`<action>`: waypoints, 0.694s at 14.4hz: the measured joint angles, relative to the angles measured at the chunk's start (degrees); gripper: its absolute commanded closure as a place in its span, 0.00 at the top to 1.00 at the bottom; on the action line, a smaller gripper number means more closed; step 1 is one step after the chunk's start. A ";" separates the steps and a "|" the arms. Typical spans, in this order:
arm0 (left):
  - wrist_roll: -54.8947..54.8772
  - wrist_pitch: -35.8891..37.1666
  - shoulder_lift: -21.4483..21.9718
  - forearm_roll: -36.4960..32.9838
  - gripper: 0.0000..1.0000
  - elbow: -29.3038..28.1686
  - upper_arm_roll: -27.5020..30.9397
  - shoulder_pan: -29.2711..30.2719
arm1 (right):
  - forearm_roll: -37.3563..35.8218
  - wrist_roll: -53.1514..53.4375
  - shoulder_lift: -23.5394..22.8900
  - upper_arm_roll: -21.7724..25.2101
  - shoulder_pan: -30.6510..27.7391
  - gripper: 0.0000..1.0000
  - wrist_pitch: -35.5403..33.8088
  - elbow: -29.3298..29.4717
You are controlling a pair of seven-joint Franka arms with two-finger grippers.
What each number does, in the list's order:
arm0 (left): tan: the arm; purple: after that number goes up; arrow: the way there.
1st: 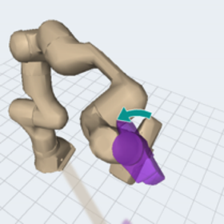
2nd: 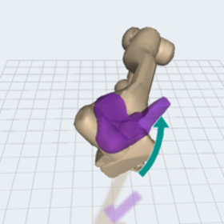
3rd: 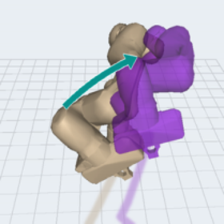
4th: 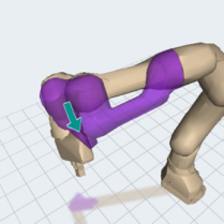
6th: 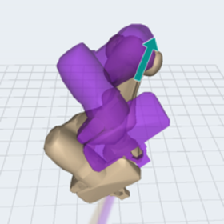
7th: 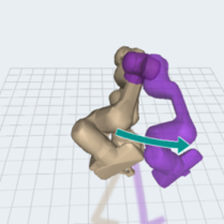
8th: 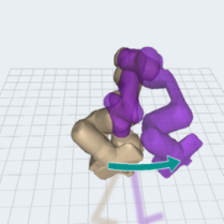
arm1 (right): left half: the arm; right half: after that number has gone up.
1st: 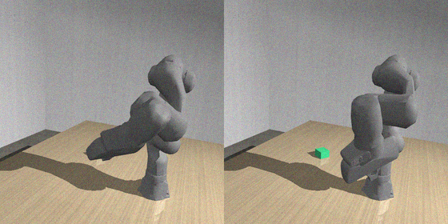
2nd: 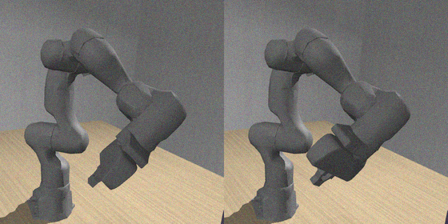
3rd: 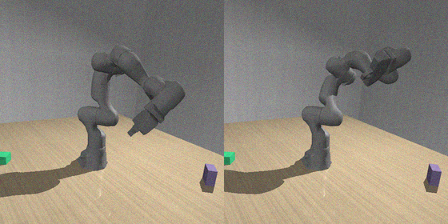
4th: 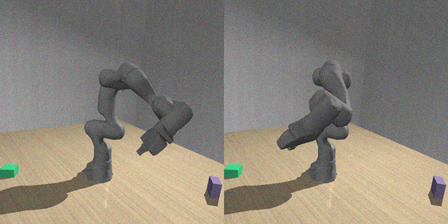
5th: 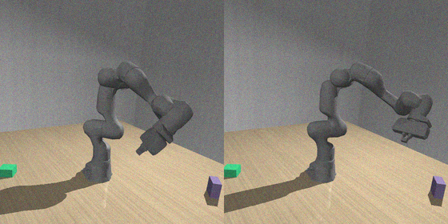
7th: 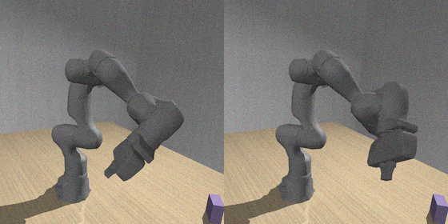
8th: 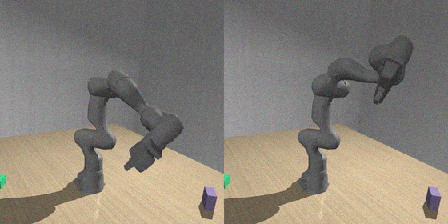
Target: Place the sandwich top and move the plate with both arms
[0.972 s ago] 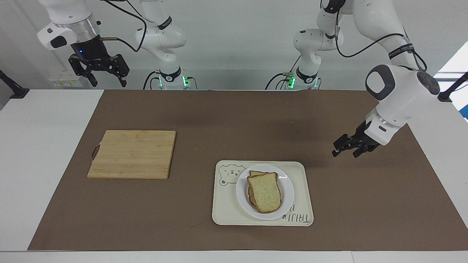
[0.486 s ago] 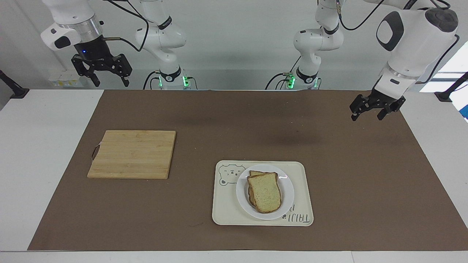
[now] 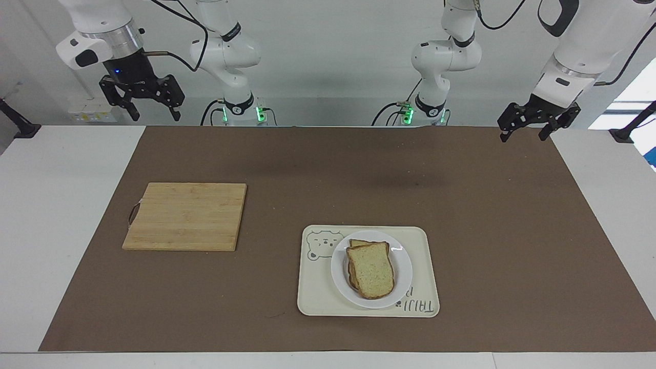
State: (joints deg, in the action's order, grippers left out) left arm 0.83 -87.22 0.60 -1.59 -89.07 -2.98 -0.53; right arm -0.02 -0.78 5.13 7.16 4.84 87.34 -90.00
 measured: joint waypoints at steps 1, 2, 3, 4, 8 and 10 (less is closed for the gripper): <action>0.00 0.01 0.00 0.00 1.00 0.00 0.01 0.00 | 0.00 0.00 0.00 0.00 0.00 1.00 0.00 0.00; 0.00 0.01 0.00 0.00 1.00 0.00 0.02 0.00 | 0.00 0.00 0.00 0.03 -0.01 1.00 0.00 0.00; 0.00 0.02 0.00 0.00 1.00 0.00 0.02 0.00 | 0.00 0.00 0.00 0.06 -0.01 1.00 -0.01 0.00; -0.01 0.03 0.00 0.00 1.00 0.00 0.02 0.00 | 0.00 0.00 0.00 0.06 -0.01 1.00 -0.02 0.00; -0.03 0.06 0.00 0.00 1.00 0.00 0.01 0.00 | 0.00 0.00 0.00 0.29 -0.10 1.00 -0.03 0.00; -0.04 0.06 0.00 0.00 1.00 0.00 -0.02 0.00 | 0.00 0.00 0.00 0.57 -0.25 1.00 -0.03 0.00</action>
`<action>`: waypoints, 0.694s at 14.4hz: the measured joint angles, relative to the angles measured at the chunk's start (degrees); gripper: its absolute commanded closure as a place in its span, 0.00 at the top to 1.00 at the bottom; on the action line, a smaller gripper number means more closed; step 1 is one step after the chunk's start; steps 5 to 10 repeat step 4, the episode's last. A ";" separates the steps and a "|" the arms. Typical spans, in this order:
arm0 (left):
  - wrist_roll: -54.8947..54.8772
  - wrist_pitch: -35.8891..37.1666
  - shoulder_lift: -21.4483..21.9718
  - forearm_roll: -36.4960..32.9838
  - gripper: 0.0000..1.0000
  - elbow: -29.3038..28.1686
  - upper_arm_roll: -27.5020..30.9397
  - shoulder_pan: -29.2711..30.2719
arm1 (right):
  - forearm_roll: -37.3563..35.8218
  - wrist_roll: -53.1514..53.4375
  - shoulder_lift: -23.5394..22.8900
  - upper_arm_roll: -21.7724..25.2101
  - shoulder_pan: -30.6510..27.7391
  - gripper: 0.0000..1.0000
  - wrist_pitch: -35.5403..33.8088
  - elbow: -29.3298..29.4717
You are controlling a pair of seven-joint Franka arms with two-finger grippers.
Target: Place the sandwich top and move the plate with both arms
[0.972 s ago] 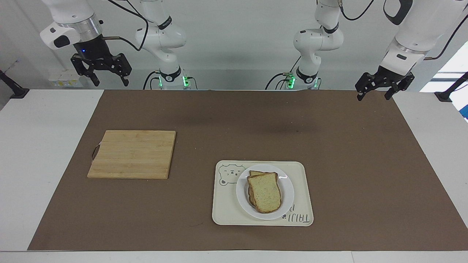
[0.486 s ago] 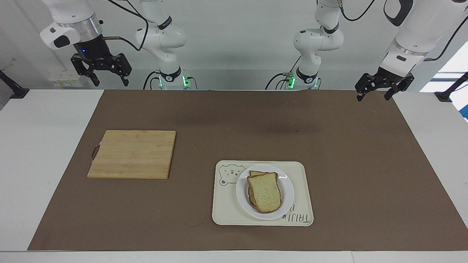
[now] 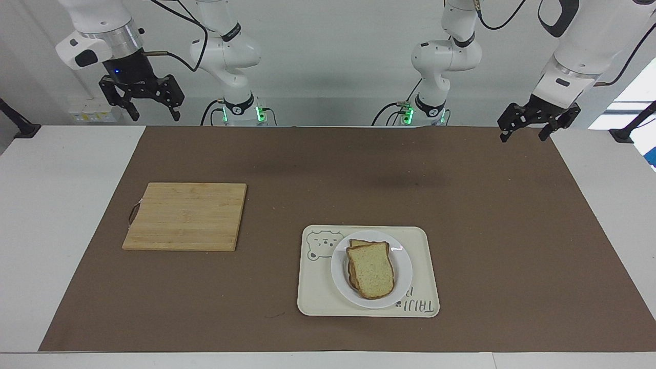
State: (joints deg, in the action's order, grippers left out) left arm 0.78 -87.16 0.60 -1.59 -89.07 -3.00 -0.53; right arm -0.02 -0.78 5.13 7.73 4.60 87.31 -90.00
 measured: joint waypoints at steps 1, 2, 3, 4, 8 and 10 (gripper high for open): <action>-0.02 0.00 0.00 0.00 1.00 0.00 -0.01 0.00 | 0.00 0.00 0.00 0.17 -0.05 1.00 0.00 0.00; -0.05 0.01 0.00 0.00 1.00 0.00 -0.02 0.00 | 0.00 0.00 0.00 0.26 -0.08 1.00 0.00 0.00; -0.06 0.02 0.00 0.00 1.00 0.00 -0.03 0.00 | 0.00 0.00 0.00 0.27 -0.12 1.00 0.00 0.00; -0.06 0.03 0.00 0.00 1.00 0.00 -0.03 0.00 | 0.00 0.00 0.00 0.27 -0.14 1.00 0.00 0.00; -0.06 0.03 0.00 0.00 1.00 0.00 -0.03 0.00 | 0.00 0.00 0.00 0.27 -0.14 1.00 0.00 0.00; -0.06 0.03 0.00 0.00 1.00 0.00 -0.03 0.00 | 0.00 0.00 0.00 0.27 -0.14 1.00 0.00 0.00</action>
